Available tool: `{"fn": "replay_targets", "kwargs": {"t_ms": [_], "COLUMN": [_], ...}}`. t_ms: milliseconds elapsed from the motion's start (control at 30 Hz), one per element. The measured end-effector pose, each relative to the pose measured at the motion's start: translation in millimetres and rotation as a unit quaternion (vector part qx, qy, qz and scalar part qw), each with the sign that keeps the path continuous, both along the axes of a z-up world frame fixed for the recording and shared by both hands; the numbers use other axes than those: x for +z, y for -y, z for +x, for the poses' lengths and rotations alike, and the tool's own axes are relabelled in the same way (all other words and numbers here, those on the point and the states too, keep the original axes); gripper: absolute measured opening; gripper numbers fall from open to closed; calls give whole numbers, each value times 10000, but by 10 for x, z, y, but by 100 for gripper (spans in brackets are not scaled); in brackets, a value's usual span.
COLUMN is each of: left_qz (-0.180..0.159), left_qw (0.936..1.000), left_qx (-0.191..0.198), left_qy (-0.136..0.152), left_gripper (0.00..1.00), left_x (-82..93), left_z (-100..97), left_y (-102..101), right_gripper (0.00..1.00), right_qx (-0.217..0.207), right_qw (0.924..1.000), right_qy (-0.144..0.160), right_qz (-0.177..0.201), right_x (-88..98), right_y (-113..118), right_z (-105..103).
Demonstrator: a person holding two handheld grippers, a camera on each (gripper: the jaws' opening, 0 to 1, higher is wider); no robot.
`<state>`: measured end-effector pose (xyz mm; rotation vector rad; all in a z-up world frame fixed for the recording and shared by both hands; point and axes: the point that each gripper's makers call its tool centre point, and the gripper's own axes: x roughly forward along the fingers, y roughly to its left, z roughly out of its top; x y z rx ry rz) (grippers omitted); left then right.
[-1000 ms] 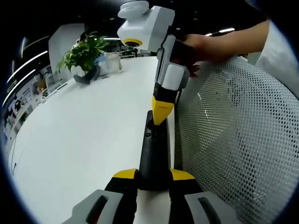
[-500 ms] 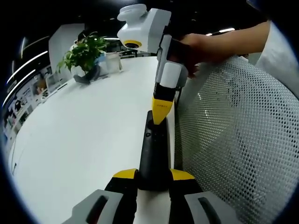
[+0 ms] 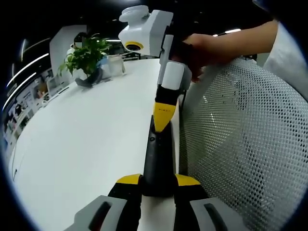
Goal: Press the specified remote control buttons in sequence, fully releasing each button before pressing the next.
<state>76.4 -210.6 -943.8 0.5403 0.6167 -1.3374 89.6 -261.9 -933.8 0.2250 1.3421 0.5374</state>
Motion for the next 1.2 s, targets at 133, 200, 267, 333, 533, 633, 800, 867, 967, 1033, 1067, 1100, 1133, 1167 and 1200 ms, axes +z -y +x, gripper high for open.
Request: {"fn": "replay_targets", "kwargs": {"t_ms": [133, 200, 267, 333, 533, 633, 800, 867, 967, 1033, 1067, 1100, 1133, 1167, 1200], "left_qz": [-6, -3, 1, -2, -10, -12, -18, -36, -38, -41, -42, -45, -47, -49, -51], "left_qw": [10000, 10000, 10000, 10000, 10000, 10000, 10000, 10000, 10000, 10000, 10000, 10000, 10000, 10000, 10000], "left_qx": [3, -2, -6, -5, -6, -6, 6, 20, 18, 20, 20, 20, 23, 24, 25], "left_qy": [-4, -1, 0, -1, -3, -1, -21, -43, -39, -39, -41, -40, -41, -41, -42], "left_gripper": [25, 25, 25, 25, 25, 25, 25, 25, 24, 24, 24, 24, 24, 24, 24], "left_x": [-1, -1, -2, -2, 0, 0, -1, -1, -1, -1, -1, -2, -2, -2, -3], "left_z": [1, 1, 1, 1, -1, -1, -3, -1, -5, -6, -6, -5, -5, -5, -5], "left_y": [0, 1, 1, 0, -1, 0, -1, 0, -1, -1, 0, 1, 1, 0, -1], "right_gripper": [0, 0, 0, 0, 0, 0, 0, 0, 0, 0, 0, 0, 0, 0, 0], "right_qx": [-87, -147, -176, -226, -288, -226, -384, -461, -607, -650, -679, -703, -714, -693, -669], "right_qw": [9998, 9997, 9995, 9989, 9977, 9983, 9972, 9968, 9953, 9945, 9940, 9937, 9936, 9939, 9943], "right_qy": [-49, -137, -229, -304, -491, -508, -565, -569, -669, -735, -781, -794, -814, -813, -800], "right_qz": [155, 101, 136, 277, 368, 191, 299, 306, 358, 378, 365, 356, 334, 277, 234], "right_x": [31, 20, 20, 36, 7, -50, -36, -45, -59, -65, -65, -63, -64, -64, -60], "right_y": [-78, -79, -91, -122, -172, -142, -139, -141, -126, -125, -130, -133, -136, -145, -151], "right_z": [29, 58, 84, 96, 100, 66, 82, 90, 102, 108, 103, 103, 103, 106, 101]}}
